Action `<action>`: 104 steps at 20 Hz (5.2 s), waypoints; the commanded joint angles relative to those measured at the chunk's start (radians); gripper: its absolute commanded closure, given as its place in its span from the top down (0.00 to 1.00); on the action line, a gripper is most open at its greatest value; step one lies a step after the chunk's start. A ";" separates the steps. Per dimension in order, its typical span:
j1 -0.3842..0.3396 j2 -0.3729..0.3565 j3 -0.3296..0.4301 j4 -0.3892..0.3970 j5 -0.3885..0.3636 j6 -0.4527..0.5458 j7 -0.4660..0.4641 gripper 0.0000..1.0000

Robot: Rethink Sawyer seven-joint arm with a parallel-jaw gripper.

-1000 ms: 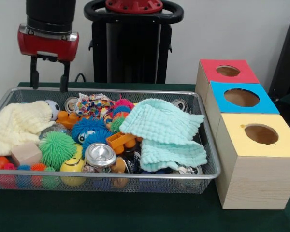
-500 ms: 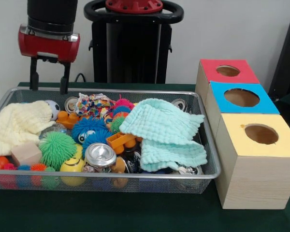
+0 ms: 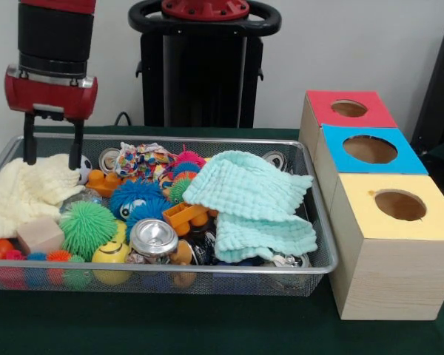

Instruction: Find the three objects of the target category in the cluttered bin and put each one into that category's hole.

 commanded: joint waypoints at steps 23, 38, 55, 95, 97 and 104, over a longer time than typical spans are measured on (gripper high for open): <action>0.129 0.130 -0.105 0.032 -0.092 -0.130 0.066 1.00; 0.042 0.151 -0.054 0.057 -0.103 -0.166 -0.026 1.00; 0.143 0.167 -0.172 0.022 -0.130 -0.222 0.100 1.00; 0.103 0.224 -0.343 0.128 -0.111 -0.412 0.129 1.00; 0.124 0.248 -0.373 0.119 -0.107 -0.453 0.150 1.00; 0.187 0.319 -0.442 0.088 -0.071 -0.551 0.180 1.00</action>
